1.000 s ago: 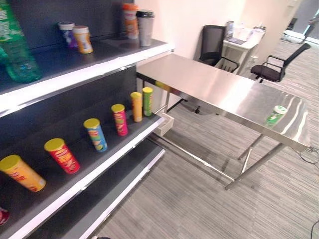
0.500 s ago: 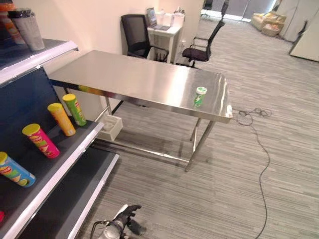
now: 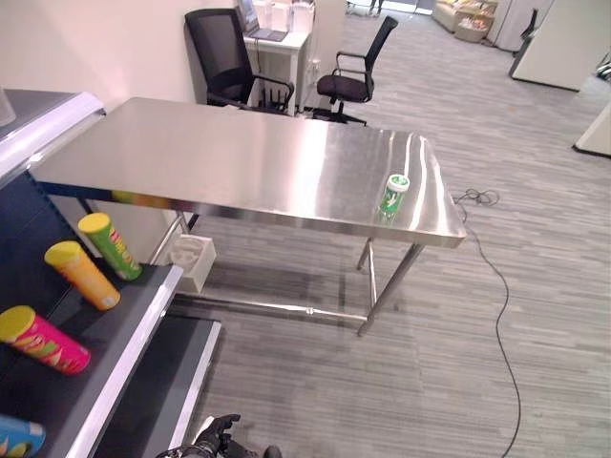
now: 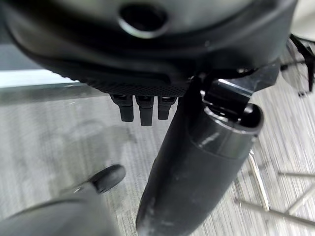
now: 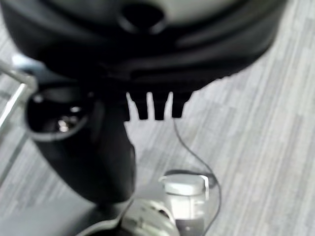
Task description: Put the goods on the table back onto the shelves and tidy them up.
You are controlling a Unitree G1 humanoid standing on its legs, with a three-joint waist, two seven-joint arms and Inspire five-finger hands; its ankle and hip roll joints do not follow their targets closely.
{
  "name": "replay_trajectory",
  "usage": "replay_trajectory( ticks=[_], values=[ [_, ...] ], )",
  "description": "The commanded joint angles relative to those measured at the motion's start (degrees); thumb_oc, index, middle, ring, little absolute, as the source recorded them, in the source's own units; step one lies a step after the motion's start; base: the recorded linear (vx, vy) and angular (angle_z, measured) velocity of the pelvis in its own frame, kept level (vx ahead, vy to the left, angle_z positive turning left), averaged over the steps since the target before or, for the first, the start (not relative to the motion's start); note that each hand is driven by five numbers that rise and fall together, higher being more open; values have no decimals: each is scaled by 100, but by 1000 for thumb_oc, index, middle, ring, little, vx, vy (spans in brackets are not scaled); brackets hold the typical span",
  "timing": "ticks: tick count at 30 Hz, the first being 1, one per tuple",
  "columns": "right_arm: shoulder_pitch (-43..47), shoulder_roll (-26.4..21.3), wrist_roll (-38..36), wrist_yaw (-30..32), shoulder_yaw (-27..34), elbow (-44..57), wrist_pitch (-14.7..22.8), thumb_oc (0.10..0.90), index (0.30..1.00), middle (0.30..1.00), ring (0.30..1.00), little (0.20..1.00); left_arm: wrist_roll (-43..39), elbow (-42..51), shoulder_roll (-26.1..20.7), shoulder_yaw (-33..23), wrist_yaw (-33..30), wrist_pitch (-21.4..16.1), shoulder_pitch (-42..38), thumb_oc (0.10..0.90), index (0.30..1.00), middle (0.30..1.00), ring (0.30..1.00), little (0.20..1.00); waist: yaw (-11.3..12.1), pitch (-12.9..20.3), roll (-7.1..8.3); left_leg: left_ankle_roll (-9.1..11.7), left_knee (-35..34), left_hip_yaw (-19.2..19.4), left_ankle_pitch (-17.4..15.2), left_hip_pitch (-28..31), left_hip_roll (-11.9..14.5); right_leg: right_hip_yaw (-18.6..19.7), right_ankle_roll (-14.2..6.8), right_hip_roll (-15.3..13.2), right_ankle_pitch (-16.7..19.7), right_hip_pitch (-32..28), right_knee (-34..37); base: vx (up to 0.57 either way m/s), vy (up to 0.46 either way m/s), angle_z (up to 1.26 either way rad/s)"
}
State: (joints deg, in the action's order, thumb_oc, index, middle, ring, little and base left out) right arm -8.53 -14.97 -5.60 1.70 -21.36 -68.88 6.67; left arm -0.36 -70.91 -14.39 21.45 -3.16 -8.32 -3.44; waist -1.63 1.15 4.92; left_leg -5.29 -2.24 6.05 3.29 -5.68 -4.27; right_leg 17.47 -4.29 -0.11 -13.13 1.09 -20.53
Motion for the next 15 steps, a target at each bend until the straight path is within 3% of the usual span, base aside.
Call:
replay_trajectory(
  ticks=[1, 2, 4, 5, 7, 8, 10, 11, 15],
  values=[
    [71, -167, 92, -21, 49, 575, 129, 800, 900, 900, 900, 900, 391, 257, 121, 197, -8, -215, -211, 800, 900, 900, 900, 900, -73, -67, -15, 290, 48, -6, 17, -219, 55, -336, -251, -274, 1304, 659, -1172, 76, 44, -6],
    [74, -170, 92, -21, 50, 575, 128, 800, 900, 900, 900, 900, 391, 256, 123, 196, -8, -215, -215, 800, 900, 900, 900, 900, -54, -49, -34, 295, 52, 8, 22, -248, 80, -322, -249, -249, 1332, 688, -1159, 92, 56, -11],
    [89, -167, 98, 24, 89, 555, 121, 800, 900, 900, 900, 900, 477, 277, 43, 218, 0, -196, -186, 800, 900, 900, 900, 900, -65, -181, -89, 217, -19, 121, -63, 8, 106, -683, -102, -489, 1728, 1133, -1882, 140, 41, -16],
    [32, -133, 64, 49, 160, 422, 125, 800, 900, 900, 900, 900, 491, 276, 45, 200, 33, -202, -124, 800, 900, 900, 900, 900, -47, -176, -164, 218, -32, 143, -130, 135, 133, -954, -25, -642, 1548, 1255, -1943, 264, 30, -14],
    [-53, -66, 4, 62, 329, 90, 129, 800, 900, 900, 900, 900, 363, 146, 85, 56, 58, -221, -73, 800, 900, 900, 900, 900, -67, -118, -246, 322, -61, 239, -253, 269, 180, -1388, -22, -759, 1008, 1377, -1113, 296, -76, -15],
    [-67, -49, -18, 50, 359, 8, 122, 800, 900, 900, 900, 900, 287, 103, 96, 0, 52, -215, -63, 800, 900, 900, 900, 900, -94, -119, -264, 357, -86, 255, -305, 327, 186, -1484, -70, -773, 942, 1419, -713, 244, -140, -20],
    [-40, -16, -32, 36, 378, -153, 106, 800, 900, 900, 900, 900, 253, 41, 119, -27, 43, -240, -91, 800, 900, 900, 900, 900, -183, -156, -253, 420, -157, 266, -436, 518, 162, -1555, -252, -753, 1189, 1513, 183, 227, -186, -8],
    [-19, 18, -7, 26, 343, -220, 81, 800, 900, 900, 900, 900, 291, 8, 130, 18, 42, -257, -140, 800, 900, 900, 900, 900, -298, -197, -182, 477, -188, 228, -590, 712, 88, -1366, -470, -689, 1580, 1631, 1003, 216, -178, 12],
    [42, 27, 18, 22, 323, -237, 51, 800, 900, 900, 900, 900, 491, 51, 117, 168, 41, -312, -239, 800, 900, 900, 900, 900, -446, -300, -176, 560, -194, 154, -784, 1008, 121, -1029, -672, -585, 1982, 1752, 1662, 188, -148, 26]
  ],
)
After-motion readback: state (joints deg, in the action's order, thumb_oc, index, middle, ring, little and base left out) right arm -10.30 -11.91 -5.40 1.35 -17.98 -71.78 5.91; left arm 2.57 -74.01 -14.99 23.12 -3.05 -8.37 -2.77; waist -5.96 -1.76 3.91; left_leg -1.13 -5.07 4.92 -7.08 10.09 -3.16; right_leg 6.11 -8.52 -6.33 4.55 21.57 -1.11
